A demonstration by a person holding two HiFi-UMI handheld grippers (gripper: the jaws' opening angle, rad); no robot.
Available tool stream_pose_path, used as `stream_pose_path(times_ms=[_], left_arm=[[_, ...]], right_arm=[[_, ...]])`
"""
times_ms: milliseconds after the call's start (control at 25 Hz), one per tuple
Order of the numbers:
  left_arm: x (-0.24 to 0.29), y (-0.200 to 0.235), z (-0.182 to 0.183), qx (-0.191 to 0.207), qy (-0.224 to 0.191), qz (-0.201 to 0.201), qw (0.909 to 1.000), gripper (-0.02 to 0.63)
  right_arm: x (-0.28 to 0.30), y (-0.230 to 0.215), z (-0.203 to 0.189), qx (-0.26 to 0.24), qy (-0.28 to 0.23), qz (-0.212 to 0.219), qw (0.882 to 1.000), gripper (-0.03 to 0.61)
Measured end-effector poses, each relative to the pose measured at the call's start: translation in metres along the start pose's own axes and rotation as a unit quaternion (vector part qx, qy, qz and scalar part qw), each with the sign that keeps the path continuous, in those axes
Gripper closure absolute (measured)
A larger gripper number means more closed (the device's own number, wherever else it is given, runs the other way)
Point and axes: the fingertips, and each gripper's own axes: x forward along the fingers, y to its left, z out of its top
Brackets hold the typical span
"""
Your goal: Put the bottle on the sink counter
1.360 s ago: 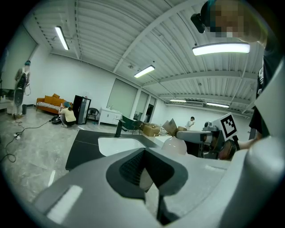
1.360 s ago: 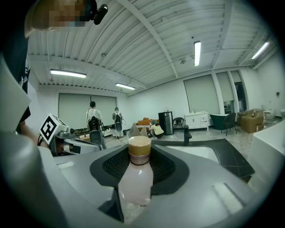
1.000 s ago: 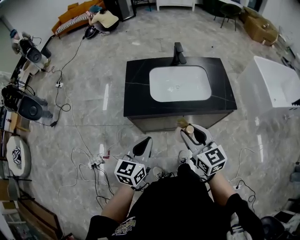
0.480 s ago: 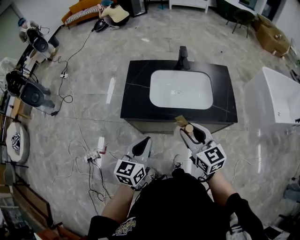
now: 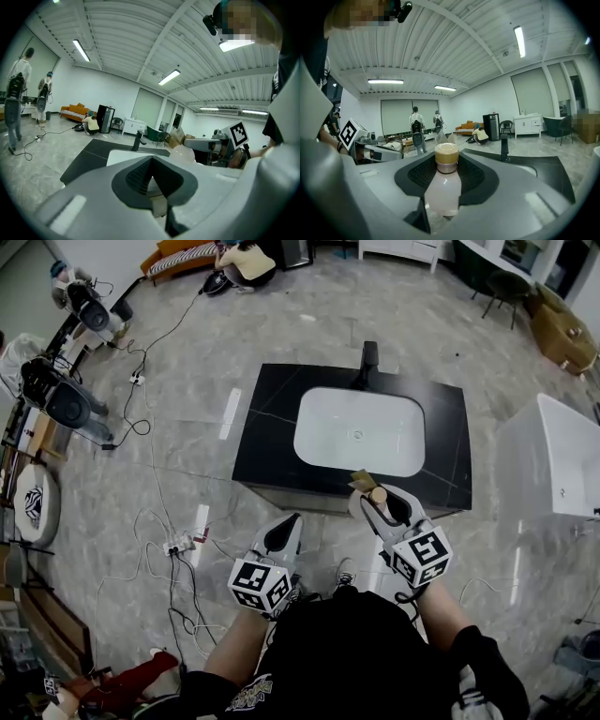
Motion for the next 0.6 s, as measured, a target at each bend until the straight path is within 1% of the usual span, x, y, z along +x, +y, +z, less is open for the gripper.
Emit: stream_pose_path(times_ms=[320, 600], left_arm=[[0.027, -0.008, 0.008, -0.007, -0.009, 0.024, 0.9996, 0.614], [0.038, -0.006, 0.007, -0.007, -0.003, 0.032, 0.9995, 0.614]], right_arm=[[0.006, -0.030, 0.006, -0.010, 0.007, 0.028, 1.000, 0.413], [0.013, -0.042, 0.003, -0.004, 0.009, 0.035, 0.999, 0.412]])
